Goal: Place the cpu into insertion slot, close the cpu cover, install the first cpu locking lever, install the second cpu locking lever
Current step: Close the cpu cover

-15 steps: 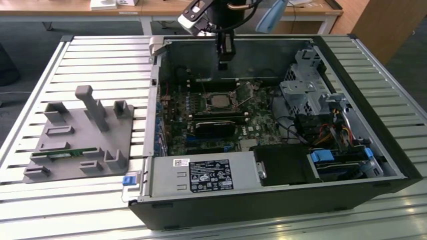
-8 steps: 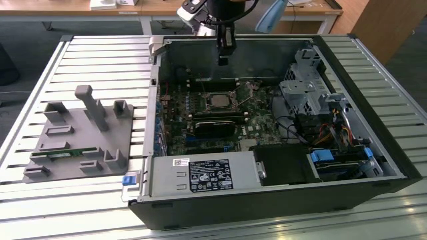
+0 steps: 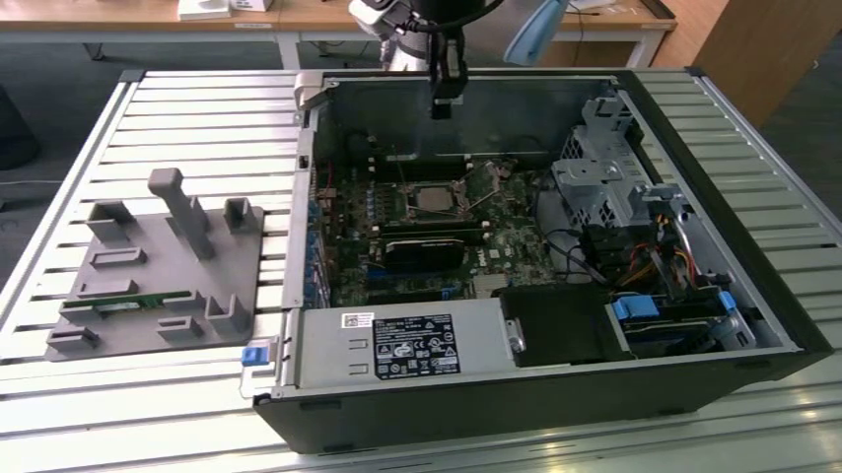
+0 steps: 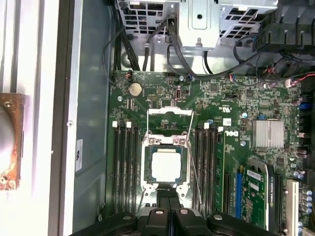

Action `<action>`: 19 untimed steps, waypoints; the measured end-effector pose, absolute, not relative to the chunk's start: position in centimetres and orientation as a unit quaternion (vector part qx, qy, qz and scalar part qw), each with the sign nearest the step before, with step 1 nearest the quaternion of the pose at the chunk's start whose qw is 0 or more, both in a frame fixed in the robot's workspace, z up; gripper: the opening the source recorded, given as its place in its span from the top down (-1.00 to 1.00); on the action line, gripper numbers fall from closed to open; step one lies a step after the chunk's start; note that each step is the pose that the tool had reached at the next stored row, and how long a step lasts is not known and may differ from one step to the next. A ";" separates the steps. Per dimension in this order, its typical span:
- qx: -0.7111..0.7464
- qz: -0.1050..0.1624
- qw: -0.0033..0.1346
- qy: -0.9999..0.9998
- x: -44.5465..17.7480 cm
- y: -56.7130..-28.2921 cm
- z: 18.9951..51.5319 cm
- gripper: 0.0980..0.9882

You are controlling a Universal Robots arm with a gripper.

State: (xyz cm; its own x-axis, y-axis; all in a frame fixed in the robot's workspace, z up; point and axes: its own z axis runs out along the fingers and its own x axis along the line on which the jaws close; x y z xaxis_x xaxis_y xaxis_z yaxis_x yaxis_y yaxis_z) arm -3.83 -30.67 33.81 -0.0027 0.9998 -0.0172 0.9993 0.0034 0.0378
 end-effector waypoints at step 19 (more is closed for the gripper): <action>0.706 0.007 0.019 0.708 -2.0 -30.7 34.2 0.98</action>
